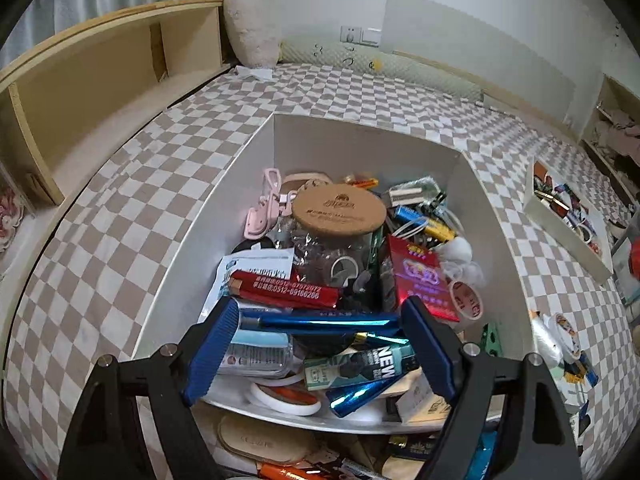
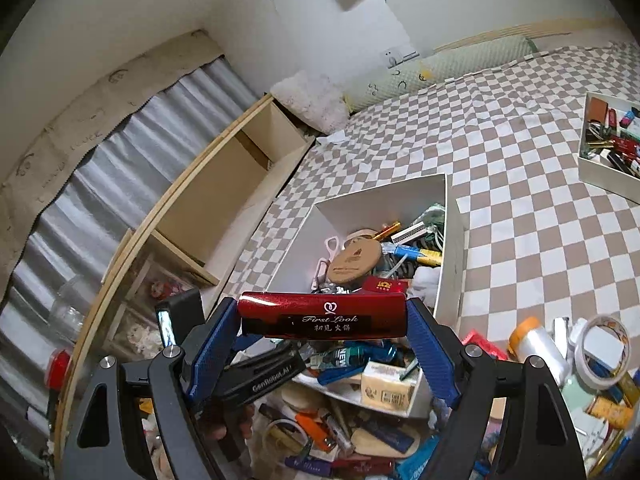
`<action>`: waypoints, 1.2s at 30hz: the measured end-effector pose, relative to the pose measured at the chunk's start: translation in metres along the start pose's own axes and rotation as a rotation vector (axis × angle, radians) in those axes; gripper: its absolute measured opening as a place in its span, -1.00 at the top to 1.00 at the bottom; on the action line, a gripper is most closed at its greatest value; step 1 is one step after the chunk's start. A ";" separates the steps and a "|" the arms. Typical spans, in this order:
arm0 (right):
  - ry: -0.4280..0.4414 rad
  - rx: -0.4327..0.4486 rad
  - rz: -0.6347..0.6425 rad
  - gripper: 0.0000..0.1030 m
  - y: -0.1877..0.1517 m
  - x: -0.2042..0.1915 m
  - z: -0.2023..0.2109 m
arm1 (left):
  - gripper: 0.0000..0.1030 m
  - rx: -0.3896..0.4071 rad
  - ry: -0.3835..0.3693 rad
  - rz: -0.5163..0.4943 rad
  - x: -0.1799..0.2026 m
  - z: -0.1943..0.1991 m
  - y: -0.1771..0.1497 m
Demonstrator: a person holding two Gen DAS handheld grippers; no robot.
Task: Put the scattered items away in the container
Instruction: 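Carry the blue tube with the left tool while the right carries the red tube to the box, then open the left tool to drop the blue tube in the box while the right drops the red tube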
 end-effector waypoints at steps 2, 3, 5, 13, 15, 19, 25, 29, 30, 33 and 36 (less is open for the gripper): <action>-0.002 -0.012 0.004 -0.62 0.004 -0.002 -0.008 | -0.87 -0.002 0.005 0.008 -0.003 -0.002 -0.001; -0.005 -0.017 0.006 -0.62 0.006 -0.003 -0.011 | -0.87 -0.001 0.005 0.013 -0.005 -0.002 -0.002; -0.008 -0.030 0.013 -0.62 0.011 -0.007 -0.020 | -0.88 0.000 0.004 0.034 -0.012 -0.001 -0.004; -0.031 -0.123 0.043 -0.62 0.027 -0.018 -0.072 | -0.87 0.021 0.006 0.103 -0.043 0.008 -0.010; -0.034 -0.144 0.047 -0.62 0.031 -0.019 -0.084 | -0.88 0.028 -0.027 0.113 -0.047 0.012 -0.011; -0.042 -0.192 0.043 -0.62 0.038 -0.019 -0.110 | -0.88 0.057 -0.014 0.116 -0.051 0.021 -0.012; -0.013 -0.255 -0.001 -0.62 0.041 -0.014 -0.146 | -0.88 0.100 -0.012 0.144 -0.066 0.036 -0.010; -0.002 -0.287 0.002 -0.62 0.039 -0.012 -0.166 | -0.88 0.118 -0.019 0.171 -0.075 0.042 -0.009; -0.007 -0.290 0.007 -0.62 0.039 -0.012 -0.170 | -0.88 0.119 -0.024 0.177 -0.077 0.042 -0.010; 0.002 -0.289 0.007 -0.62 0.041 -0.010 -0.180 | -0.88 0.120 -0.035 0.187 -0.079 0.041 -0.009; 0.017 -0.255 -0.054 -1.00 0.047 -0.003 -0.180 | -0.88 0.112 -0.039 0.190 -0.080 0.038 -0.009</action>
Point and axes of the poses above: each gripper's, at about its wrist camera, not at the fingertips, and z roughly against the way its jaws point, x to its right, y to its top, the point moved 5 cm from there along -z, roughly the way its jaws point, and after that the axes turned 12 degrees about -x, right-handed, at the moved point
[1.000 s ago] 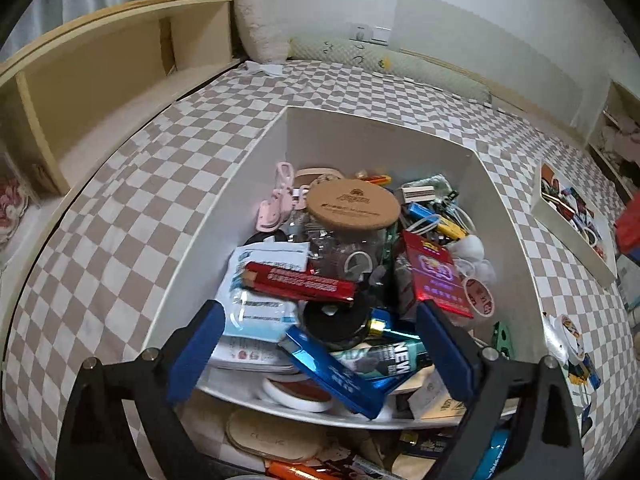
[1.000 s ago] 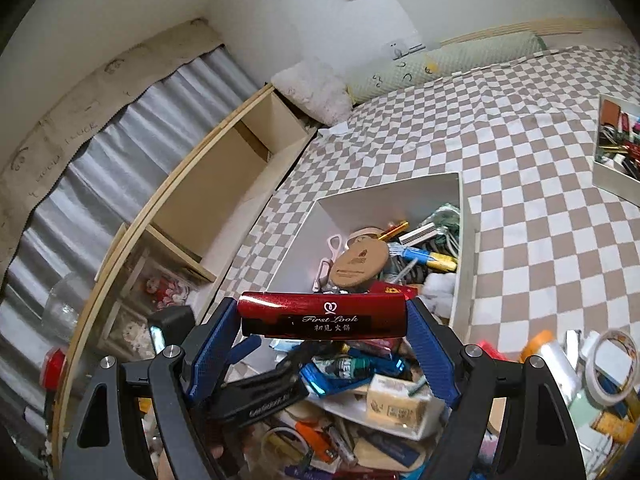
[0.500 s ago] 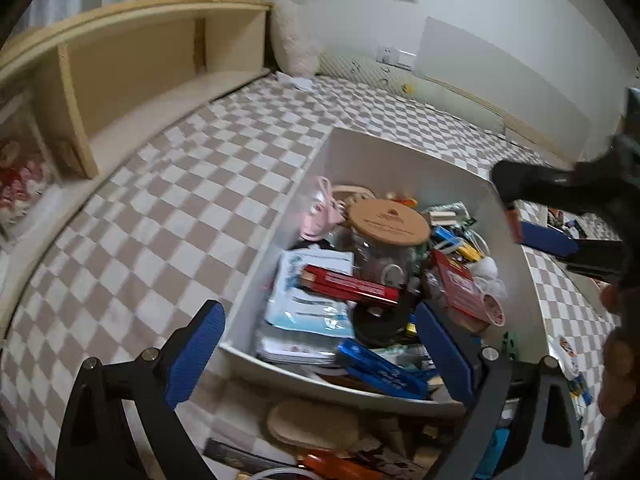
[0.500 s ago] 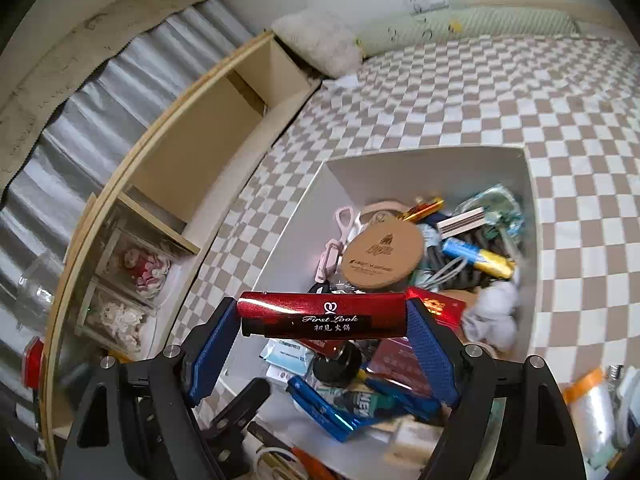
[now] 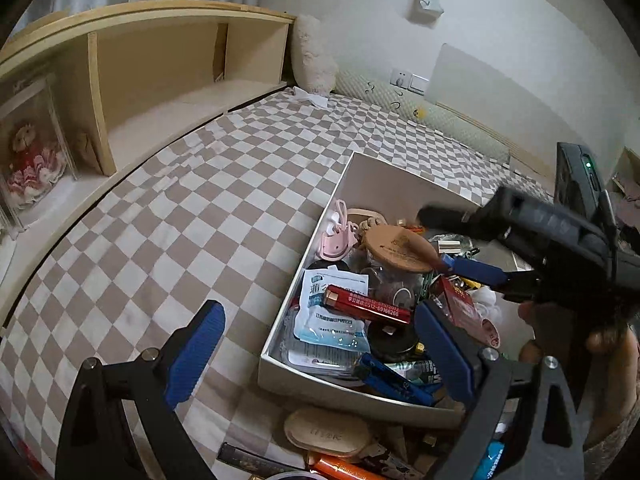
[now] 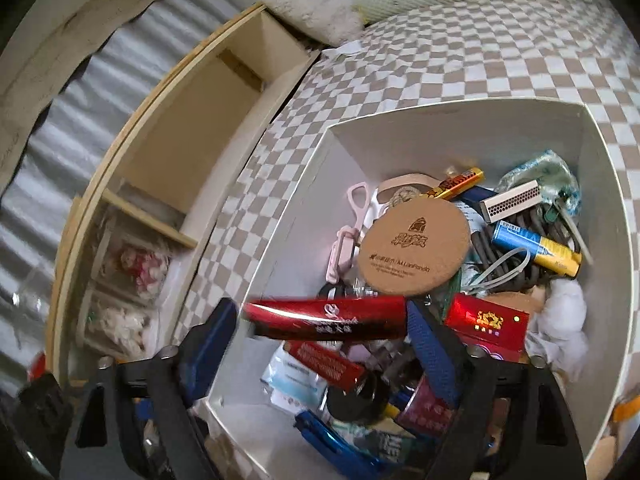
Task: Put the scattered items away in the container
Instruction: 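Open the left tool to drop the blue tube in the box while the right drops the red tube, then withdraw both open tools from the box back over the item pile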
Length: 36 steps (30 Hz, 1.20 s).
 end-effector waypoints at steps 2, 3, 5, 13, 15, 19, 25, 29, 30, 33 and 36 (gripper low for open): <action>0.008 0.034 -0.029 -1.00 0.004 0.004 0.006 | -0.88 -0.003 0.002 -0.001 0.000 -0.001 0.000; 0.012 0.041 -0.037 -1.00 0.005 0.006 0.008 | -0.88 -0.003 0.002 -0.002 0.001 -0.002 0.000; 0.016 0.052 -0.049 -1.00 0.006 0.009 0.015 | -0.88 -0.005 0.000 -0.004 0.001 -0.001 0.000; -0.069 0.056 -0.028 -1.00 0.001 0.013 0.029 | -0.88 0.000 0.005 -0.014 0.005 0.000 -0.001; -0.088 0.053 -0.004 -1.00 -0.003 0.011 0.033 | -0.88 0.000 0.009 -0.013 0.005 0.001 -0.001; -0.119 0.054 0.040 -1.00 -0.009 0.003 0.041 | -0.88 0.000 0.010 -0.019 0.009 0.002 -0.002; -0.158 0.043 0.088 -1.00 -0.017 0.000 0.052 | -0.99 0.014 0.020 -0.036 0.016 0.007 -0.003; -0.195 0.056 0.109 -1.00 -0.023 0.003 0.060 | -0.99 0.019 0.022 -0.039 0.019 0.008 -0.003; -0.202 0.058 0.112 -1.00 -0.025 0.004 0.062 | -0.99 0.022 0.025 -0.043 0.020 0.008 -0.004; -0.223 0.070 0.120 -1.00 -0.030 0.007 0.066 | -0.99 0.025 0.030 -0.058 0.026 0.008 -0.004; -0.246 0.075 0.123 -1.00 -0.035 0.010 0.071 | -0.99 0.027 0.026 -0.070 0.032 0.010 -0.005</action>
Point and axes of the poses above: each gripper's, at about its wrist camera, not at the fingertips, and z roughly against the way its jaws point, x to its right, y to its top, the point moved 5 cm from there along -z, roughly the way its jaws point, and after that the axes turned 12 degrees about -x, right-handed, at the moved point
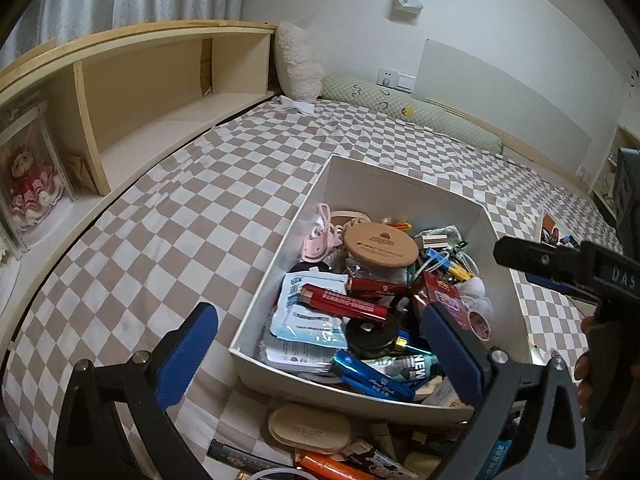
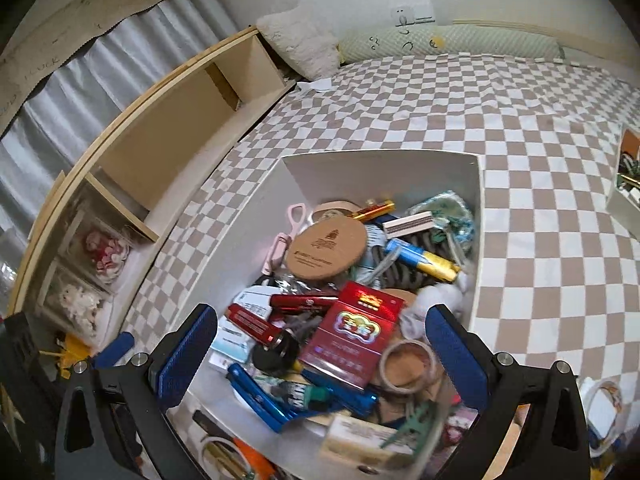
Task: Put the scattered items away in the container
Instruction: 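Withdraw both open tools from the box back over the item pile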
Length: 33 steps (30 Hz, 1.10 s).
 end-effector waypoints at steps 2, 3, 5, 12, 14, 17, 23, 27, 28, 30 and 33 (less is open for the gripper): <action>-0.012 0.001 -0.008 -1.00 -0.004 0.004 0.003 | -0.99 0.001 -0.002 -0.005 0.004 0.001 -0.001; -0.018 0.002 -0.012 -1.00 -0.005 0.007 0.004 | -0.99 0.002 -0.002 -0.007 0.005 0.002 -0.002; -0.028 0.004 -0.017 -1.00 -0.009 0.011 0.007 | -0.99 0.002 -0.004 -0.015 0.009 0.004 -0.004; -0.095 0.027 -0.002 -1.00 -0.024 0.025 0.027 | -0.99 0.001 -0.023 -0.033 0.020 0.010 -0.012; -0.112 0.038 0.008 -1.00 -0.028 0.027 0.034 | -0.99 0.004 -0.028 -0.040 0.024 0.014 -0.014; -0.137 0.056 0.023 -1.00 -0.036 0.031 0.047 | -0.99 0.012 -0.029 -0.055 0.029 0.018 -0.017; -0.158 0.080 0.045 -1.00 -0.052 0.035 0.064 | -0.99 0.019 -0.036 -0.092 0.043 0.026 -0.024; -0.160 0.092 0.049 -1.00 -0.063 0.039 0.074 | -0.99 0.025 -0.043 -0.127 0.054 0.033 -0.030; -0.167 0.097 0.053 -1.00 -0.066 0.039 0.077 | -0.99 0.029 -0.042 -0.136 0.057 0.036 -0.031; -0.186 0.108 0.058 -1.00 -0.072 0.042 0.083 | -0.99 0.035 -0.045 -0.152 0.063 0.040 -0.034; -0.200 0.115 0.049 -1.00 -0.081 0.048 0.090 | -0.99 0.040 -0.060 -0.164 0.070 0.045 -0.036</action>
Point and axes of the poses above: each gripper's, at about its wrist camera, not at the fingertips, and z roughly against the way its jaws point, x to its right, y to its top, the point moved 5 cm from there along -z, roughly the way its jaws point, and after that the axes turned 12 degrees about -x, right-handed, at the moved point
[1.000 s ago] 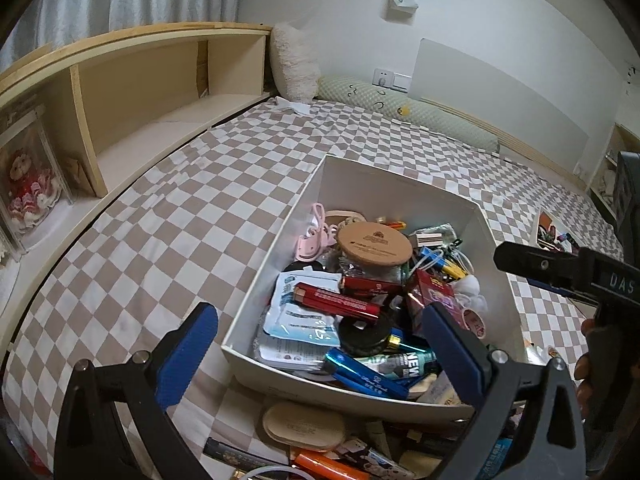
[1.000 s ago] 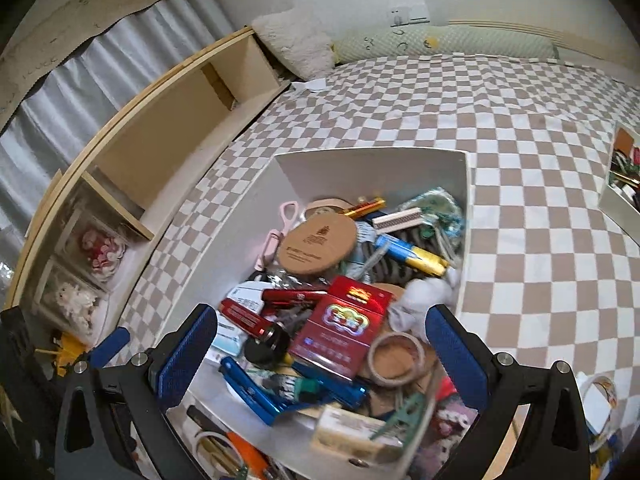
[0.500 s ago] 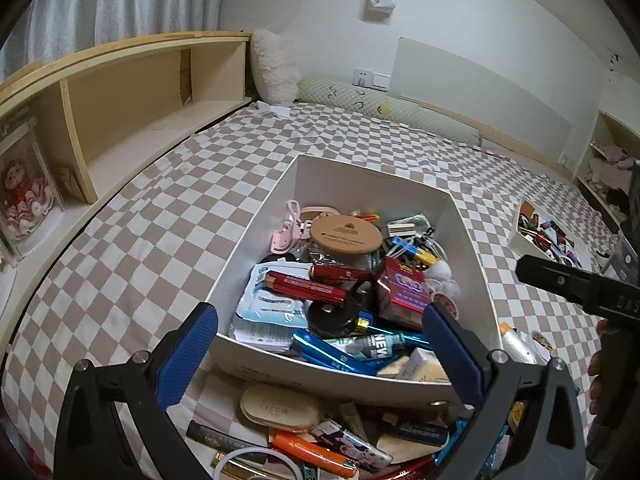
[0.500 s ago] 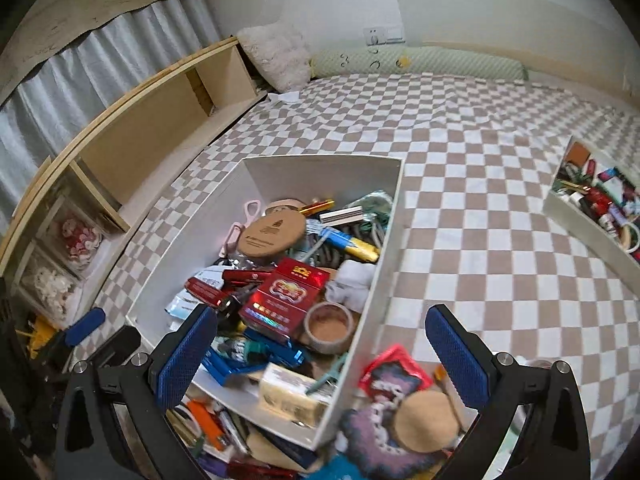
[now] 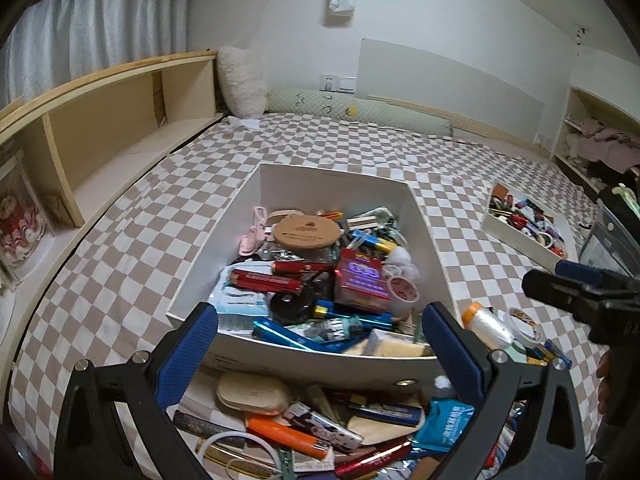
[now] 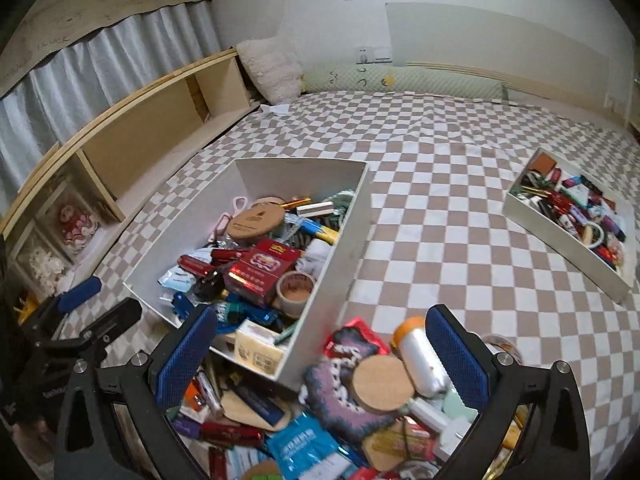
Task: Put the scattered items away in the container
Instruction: 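Withdraw both open tools from the box back over the item pile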
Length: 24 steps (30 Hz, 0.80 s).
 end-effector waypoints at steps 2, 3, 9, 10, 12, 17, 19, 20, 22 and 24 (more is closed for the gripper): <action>-0.004 0.004 -0.008 -1.00 -0.006 0.004 0.004 | -0.99 0.004 -0.005 -0.011 0.007 0.003 -0.002; -0.009 0.006 -0.010 -1.00 -0.009 0.006 0.006 | -0.99 0.006 -0.005 -0.018 0.010 0.004 -0.002; -0.050 0.024 -0.023 -1.00 -0.031 0.020 0.017 | -0.99 0.010 -0.020 -0.046 0.026 0.005 -0.011; -0.054 0.026 -0.027 -1.00 -0.034 0.022 0.018 | -0.99 0.024 -0.014 -0.040 0.027 0.006 -0.012; -0.063 0.028 -0.033 -1.00 -0.039 0.028 0.020 | -0.99 0.046 -0.014 -0.034 0.030 0.009 -0.013; -0.093 0.026 -0.046 -1.00 -0.054 0.046 0.020 | -0.99 0.039 -0.045 -0.051 0.036 0.011 -0.019; -0.095 0.022 -0.058 -1.00 -0.061 0.052 0.019 | -0.99 0.031 -0.040 -0.061 0.038 0.009 -0.023; -0.096 0.018 -0.068 -1.00 -0.066 0.057 0.018 | -0.99 0.027 -0.036 -0.066 0.038 0.008 -0.026; -0.098 0.013 -0.084 -1.00 -0.073 0.064 0.017 | -0.99 0.021 -0.033 -0.075 0.039 0.006 -0.032; -0.102 0.009 -0.102 -1.00 -0.081 0.072 0.017 | -0.99 0.016 -0.038 -0.082 0.041 0.005 -0.038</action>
Point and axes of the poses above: each gripper's, at about its wrist camera, not at the fingertips, and z roughly against the way its jaws point, x to its right, y to its top, the point moved 5 cm from there along -z, roughly the way its jaws point, and after that the axes turned 12 degrees about -x, right-handed, at the moved point
